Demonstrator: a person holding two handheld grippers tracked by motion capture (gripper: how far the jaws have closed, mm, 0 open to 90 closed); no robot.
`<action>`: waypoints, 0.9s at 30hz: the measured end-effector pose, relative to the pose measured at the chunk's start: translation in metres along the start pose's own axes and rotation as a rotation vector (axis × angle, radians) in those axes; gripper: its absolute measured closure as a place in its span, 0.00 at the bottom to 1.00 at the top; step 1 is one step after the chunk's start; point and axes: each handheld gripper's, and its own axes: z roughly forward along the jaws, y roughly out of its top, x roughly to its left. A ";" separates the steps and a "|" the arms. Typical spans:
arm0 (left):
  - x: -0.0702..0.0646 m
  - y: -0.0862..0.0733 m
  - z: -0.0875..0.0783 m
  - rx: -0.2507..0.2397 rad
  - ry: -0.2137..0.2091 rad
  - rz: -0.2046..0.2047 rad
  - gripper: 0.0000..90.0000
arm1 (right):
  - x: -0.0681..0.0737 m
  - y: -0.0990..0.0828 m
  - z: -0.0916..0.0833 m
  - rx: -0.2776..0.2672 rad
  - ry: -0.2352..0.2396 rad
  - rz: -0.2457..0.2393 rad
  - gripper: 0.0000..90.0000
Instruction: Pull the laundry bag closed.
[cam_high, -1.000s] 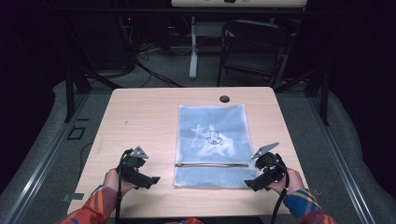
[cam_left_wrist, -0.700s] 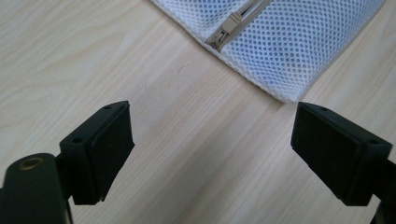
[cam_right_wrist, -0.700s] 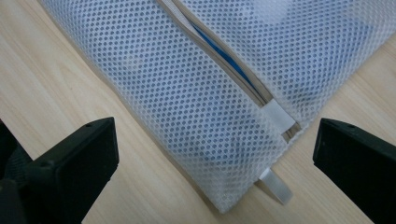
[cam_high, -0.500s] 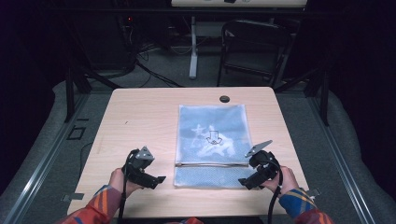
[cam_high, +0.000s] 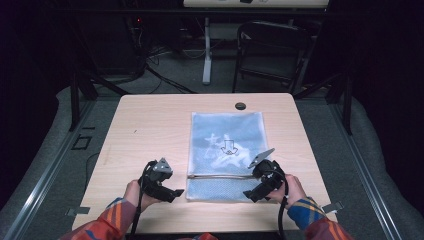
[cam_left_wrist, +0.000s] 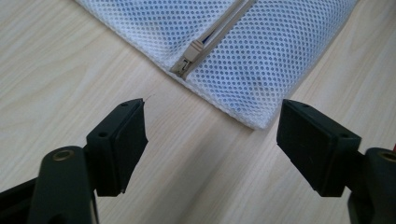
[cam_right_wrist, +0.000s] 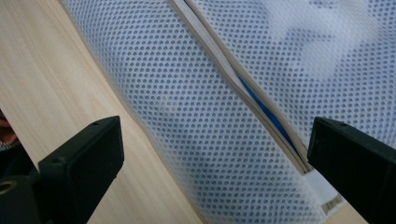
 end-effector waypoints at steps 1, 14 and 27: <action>-0.001 0.001 0.001 -0.001 -0.004 0.003 0.28 | 0.001 0.002 0.001 -0.002 0.001 -0.002 0.04; -0.003 0.006 0.014 0.006 -0.043 0.011 0.48 | 0.008 0.017 0.013 -0.002 0.013 -0.043 0.05; -0.003 0.010 0.033 0.030 -0.101 0.007 0.71 | 0.018 0.037 0.028 -0.020 0.032 -0.087 0.14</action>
